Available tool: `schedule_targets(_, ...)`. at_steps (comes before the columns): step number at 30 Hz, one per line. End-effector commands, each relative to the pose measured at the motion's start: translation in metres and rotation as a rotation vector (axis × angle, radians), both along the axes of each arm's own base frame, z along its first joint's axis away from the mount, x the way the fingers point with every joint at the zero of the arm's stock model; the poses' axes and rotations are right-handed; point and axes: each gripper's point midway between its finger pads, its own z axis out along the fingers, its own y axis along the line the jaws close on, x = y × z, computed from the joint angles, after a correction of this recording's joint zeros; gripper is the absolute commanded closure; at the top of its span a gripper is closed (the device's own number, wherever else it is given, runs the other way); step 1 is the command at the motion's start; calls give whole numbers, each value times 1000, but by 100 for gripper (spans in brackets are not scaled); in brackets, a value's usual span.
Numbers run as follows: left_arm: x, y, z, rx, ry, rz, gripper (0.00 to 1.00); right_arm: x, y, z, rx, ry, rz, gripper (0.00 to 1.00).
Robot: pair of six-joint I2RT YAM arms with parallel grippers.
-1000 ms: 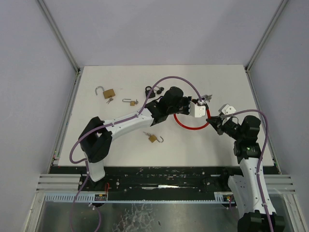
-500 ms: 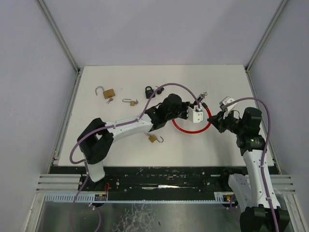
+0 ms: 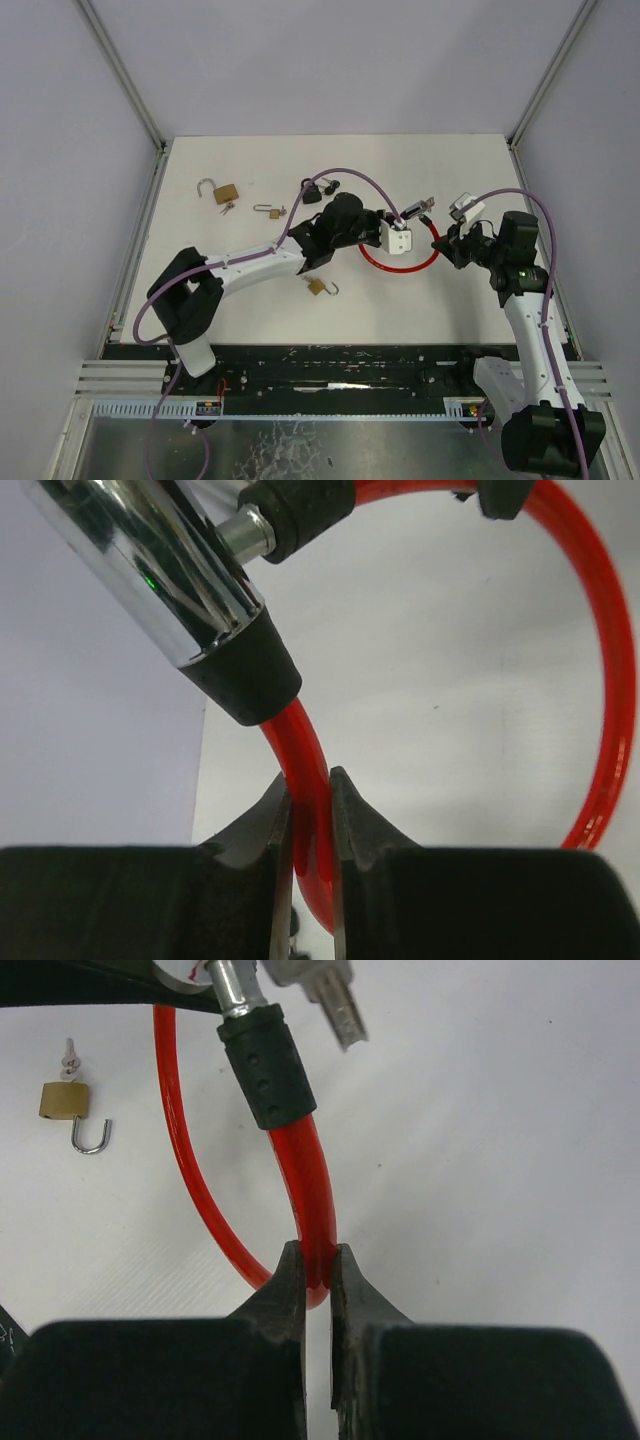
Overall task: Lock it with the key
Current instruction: Lock the lock.
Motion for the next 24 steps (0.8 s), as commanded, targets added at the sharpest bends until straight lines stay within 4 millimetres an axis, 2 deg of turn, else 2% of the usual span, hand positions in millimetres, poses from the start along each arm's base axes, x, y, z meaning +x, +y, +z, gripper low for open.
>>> schedule_targets(1,-41,-8,-5,-13,91,-205,100,26,-9,56,-75,-236,-19,100)
schedule_targets(7,-52,-12,-8,4,223,-302,100,22,-1,57,-60,-276,33,100)
schedule_targets(19,-63,-8,3,-57,409,-425,99,15,17,54,19,-297,127,100)
schedule_targets(20,-67,-6,10,-89,443,-463,97,17,18,50,29,-280,133,100)
schedule_targets(24,-72,-7,6,-80,487,-494,93,14,22,52,45,-284,157,100)
